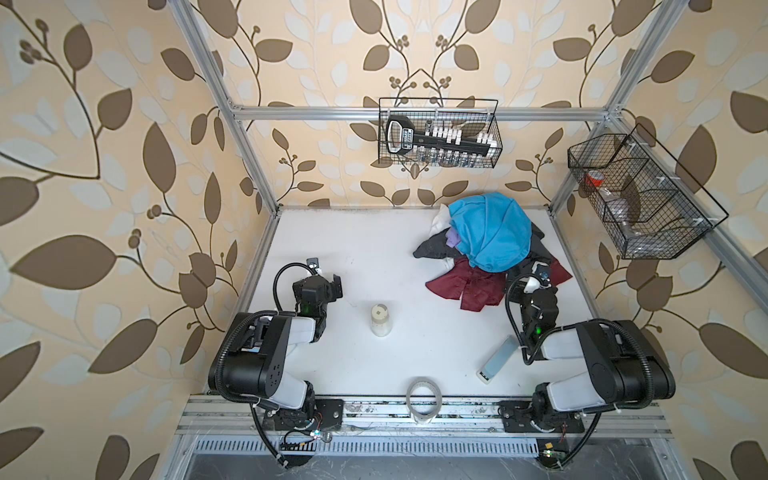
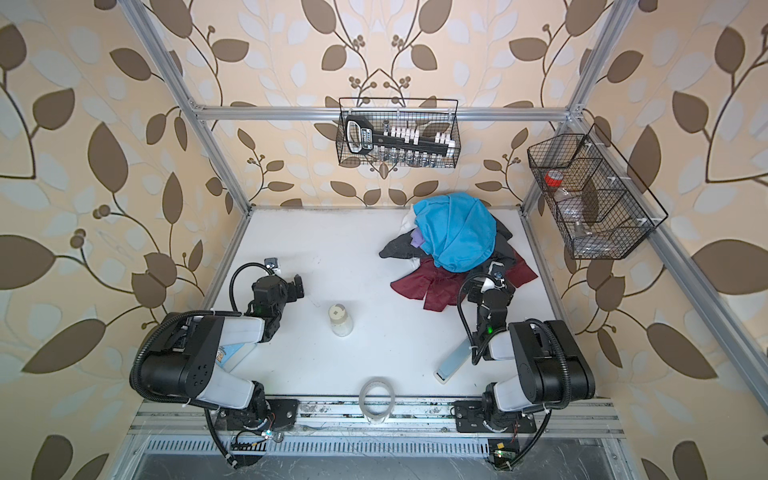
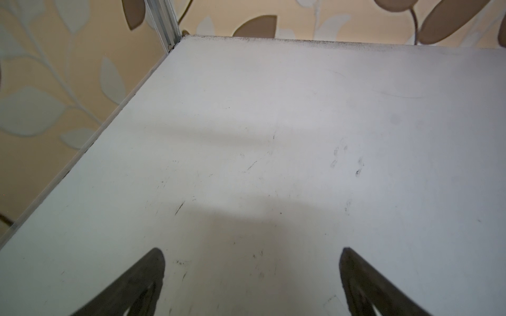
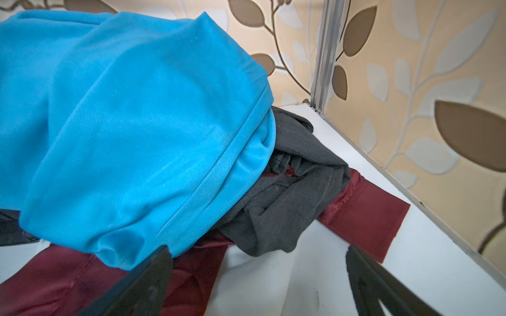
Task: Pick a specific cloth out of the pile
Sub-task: 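Raise both arms from rest toward the table, then grasp the maroon shirt in the pile with the right gripper while the left arm lifts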
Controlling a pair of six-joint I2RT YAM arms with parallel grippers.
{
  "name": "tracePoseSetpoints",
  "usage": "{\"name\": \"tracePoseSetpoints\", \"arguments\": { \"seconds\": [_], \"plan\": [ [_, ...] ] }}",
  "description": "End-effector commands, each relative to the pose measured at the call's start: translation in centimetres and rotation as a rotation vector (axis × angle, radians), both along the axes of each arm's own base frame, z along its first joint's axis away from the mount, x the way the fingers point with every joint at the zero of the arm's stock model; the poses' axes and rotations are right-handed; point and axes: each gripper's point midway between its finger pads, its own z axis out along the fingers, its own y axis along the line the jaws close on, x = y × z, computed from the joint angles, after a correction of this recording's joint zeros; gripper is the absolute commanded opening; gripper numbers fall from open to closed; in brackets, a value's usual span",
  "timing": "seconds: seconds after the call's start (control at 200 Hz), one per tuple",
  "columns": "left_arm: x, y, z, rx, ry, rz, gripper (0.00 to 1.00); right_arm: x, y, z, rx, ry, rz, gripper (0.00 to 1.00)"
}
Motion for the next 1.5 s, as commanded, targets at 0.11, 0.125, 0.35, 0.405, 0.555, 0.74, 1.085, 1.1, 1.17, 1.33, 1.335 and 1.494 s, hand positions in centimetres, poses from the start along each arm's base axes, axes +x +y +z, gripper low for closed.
{"name": "tracePoseSetpoints", "arguments": {
  "seconds": [0.11, 0.125, 0.35, 0.405, 0.555, 0.74, 1.085, 1.1, 1.17, 1.33, 1.335, 1.494],
  "plan": [
    [-0.9, 0.5, 7.7, -0.023, -0.134, 0.046, 0.99, 0.6, 0.2, 0.8, -0.003, -0.005, 0.008, 1.0],
    [-1.0, 0.2, 8.3, -0.032, -0.145, 0.032, 0.99, 0.8, 0.4, 1.1, -0.011, -0.008, 0.016, 1.0],
    [-3.0, -4.7, 14.8, -0.198, -0.204, -0.211, 0.99, 1.8, 0.5, 6.8, -0.041, 0.054, -0.044, 1.0],
    [-3.9, -6.3, 16.2, -0.243, -0.203, -0.299, 0.99, 1.6, 0.8, 8.4, -0.032, 0.055, -0.035, 1.0],
    [-7.1, -10.9, 19.7, -0.344, -0.201, -0.575, 0.99, 0.9, 1.8, 11.7, 0.011, 0.113, 0.019, 1.0],
    [-10.6, -15.8, 21.7, -0.447, -0.201, -0.851, 0.99, 0.4, 4.6, 11.4, 0.098, 0.291, 0.14, 1.0],
    [-15.2, -22.1, 21.8, -0.482, -0.053, -1.233, 0.99, 0.5, 12.8, 3.7, 0.002, 0.633, 0.336, 1.0],
    [-15.3, -22.2, 21.8, -0.48, -0.051, -1.241, 0.99, 0.4, 13.2, 3.3, -0.005, 0.644, 0.343, 1.0],
    [-15.7, -22.7, 21.6, -0.478, -0.03, -1.27, 0.99, 0.3, 14.2, 1.7, -0.025, 0.695, 0.363, 1.0],
    [-15.8, -23.1, 21.2, -0.469, 0.0, -1.271, 0.99, 0.3, 15.1, -1.9, -0.045, 0.798, 0.36, 1.0],
    [-15.8, -23.1, 21.2, -0.468, 0.001, -1.27, 0.99, 0.3, 15.0, -2.0, -0.045, 0.803, 0.359, 1.0],
    [-16.3, -23.4, 21.4, -0.458, -0.003, -1.284, 0.99, 0.7, 15.4, -4.0, -0.053, 0.853, 0.345, 1.0]
  ]
}}
